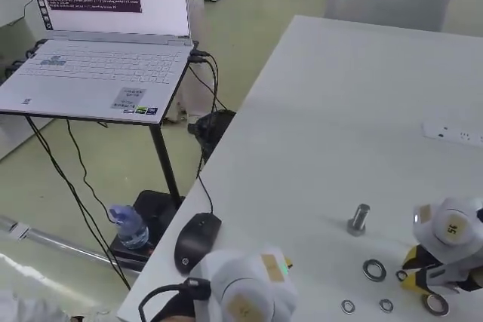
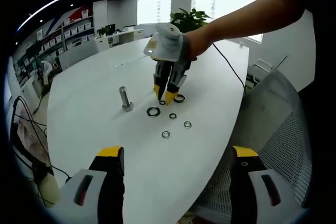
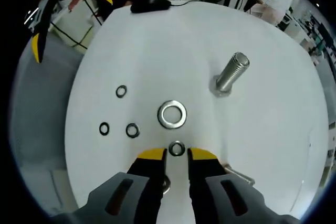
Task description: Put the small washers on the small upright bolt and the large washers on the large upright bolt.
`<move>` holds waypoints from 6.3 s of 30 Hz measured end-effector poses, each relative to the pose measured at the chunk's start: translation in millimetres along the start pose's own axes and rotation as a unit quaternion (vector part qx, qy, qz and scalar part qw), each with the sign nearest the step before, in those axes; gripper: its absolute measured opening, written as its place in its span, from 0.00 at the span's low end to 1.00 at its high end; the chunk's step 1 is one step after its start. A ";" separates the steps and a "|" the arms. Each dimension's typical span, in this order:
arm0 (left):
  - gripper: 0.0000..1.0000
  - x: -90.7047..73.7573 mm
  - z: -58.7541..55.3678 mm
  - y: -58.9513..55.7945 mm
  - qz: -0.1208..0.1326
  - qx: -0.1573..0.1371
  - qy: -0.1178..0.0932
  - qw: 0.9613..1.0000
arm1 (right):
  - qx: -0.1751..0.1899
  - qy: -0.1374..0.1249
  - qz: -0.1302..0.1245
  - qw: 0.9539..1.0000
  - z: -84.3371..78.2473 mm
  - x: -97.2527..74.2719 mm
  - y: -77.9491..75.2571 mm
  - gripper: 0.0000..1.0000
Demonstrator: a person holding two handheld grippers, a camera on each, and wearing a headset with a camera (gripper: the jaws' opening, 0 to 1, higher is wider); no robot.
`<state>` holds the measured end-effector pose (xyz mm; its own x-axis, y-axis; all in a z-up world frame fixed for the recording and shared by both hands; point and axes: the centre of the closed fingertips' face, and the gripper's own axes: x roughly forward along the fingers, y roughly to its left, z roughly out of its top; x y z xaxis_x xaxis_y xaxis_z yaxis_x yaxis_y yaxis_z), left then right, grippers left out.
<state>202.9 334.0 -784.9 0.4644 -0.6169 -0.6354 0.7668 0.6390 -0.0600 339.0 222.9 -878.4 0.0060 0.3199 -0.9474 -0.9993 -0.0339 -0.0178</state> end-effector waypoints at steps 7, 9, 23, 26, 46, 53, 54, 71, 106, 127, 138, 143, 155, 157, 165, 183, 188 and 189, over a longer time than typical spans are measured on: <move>0.83 1.1 1.6 -0.5 -0.001 0.006 -0.003 1.000 | -0.011 0.009 -0.004 1.000 1.5 0.8 1.3 0.15; 0.83 1.3 1.1 -0.3 -0.001 0.008 -0.002 1.000 | -0.013 0.012 -0.003 1.000 1.4 0.8 1.2 0.15; 0.84 -2.0 4.6 2.4 0.005 0.006 -0.004 1.000 | 0.008 0.020 -0.010 1.000 1.4 0.5 0.2 0.13; 0.83 -1.5 5.7 2.6 0.005 0.010 -0.006 1.000 | 0.018 0.016 -0.010 1.000 0.9 -0.1 0.2 0.13; 0.83 4.5 9.5 3.3 0.005 0.022 -0.004 1.000 | 0.074 0.007 -0.030 0.997 -31.8 -52.7 -4.8 0.13; 0.81 4.6 8.5 2.9 0.002 0.016 0.001 1.000 | 0.090 0.009 -0.046 0.995 -43.5 -71.3 -13.8 0.13; 0.82 4.4 8.5 3.3 0.004 0.015 0.001 1.000 | 0.093 0.008 -0.047 0.995 -42.9 -73.5 -15.4 0.13; 0.83 5.1 8.2 5.8 0.005 0.025 0.001 1.000 | 0.090 0.003 -0.061 0.994 -18.9 -92.8 -44.3 0.13; 0.82 4.5 -4.5 6.9 0.000 0.018 0.016 1.000 | 0.073 0.024 -0.049 0.996 -11.6 -67.8 -52.8 0.13; 0.84 5.9 5.0 8.9 0.003 0.020 -0.004 1.000 | 0.072 0.033 -0.038 0.996 -14.4 -49.3 -51.7 0.13; 0.88 6.7 -1.9 16.6 0.018 0.014 0.006 1.000 | 0.072 0.042 -0.031 0.996 -19.4 -33.2 -52.8 0.13; 0.88 6.8 -4.0 16.3 0.017 0.016 0.009 1.000 | 0.070 0.047 -0.028 0.996 -23.4 -25.3 -52.9 0.13; 0.87 7.4 -5.6 16.6 0.016 0.009 0.010 1.000 | 0.070 0.053 -0.027 0.996 -27.8 -18.1 -56.2 0.13; 0.87 7.1 -5.9 16.7 0.016 0.010 0.010 1.000 | 0.069 0.054 -0.026 0.996 -27.7 -17.3 -55.9 0.13; 0.85 6.9 -9.9 15.5 0.013 0.011 0.019 1.000 | 0.069 0.054 -0.026 0.996 -25.4 -16.7 -55.1 0.13; 0.86 5.0 -7.7 13.8 0.013 0.009 0.010 1.000 | 0.078 0.046 -0.020 0.996 -21.4 -24.1 -50.6 0.22; 0.88 2.3 -5.9 15.6 0.017 0.011 0.007 1.000 | 0.065 0.041 -0.030 0.997 -16.0 -29.6 -52.7 0.31; 0.88 2.0 -6.2 16.3 0.018 0.012 0.009 1.000 | 0.064 0.038 -0.030 0.997 -13.6 -30.8 -53.1 0.32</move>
<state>213.6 346.1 -792.0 0.4838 -0.5856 -0.6504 0.7604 0.6492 -0.0190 392.3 202.0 -852.6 0.0648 0.2443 -0.9675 -0.9935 0.1069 -0.0396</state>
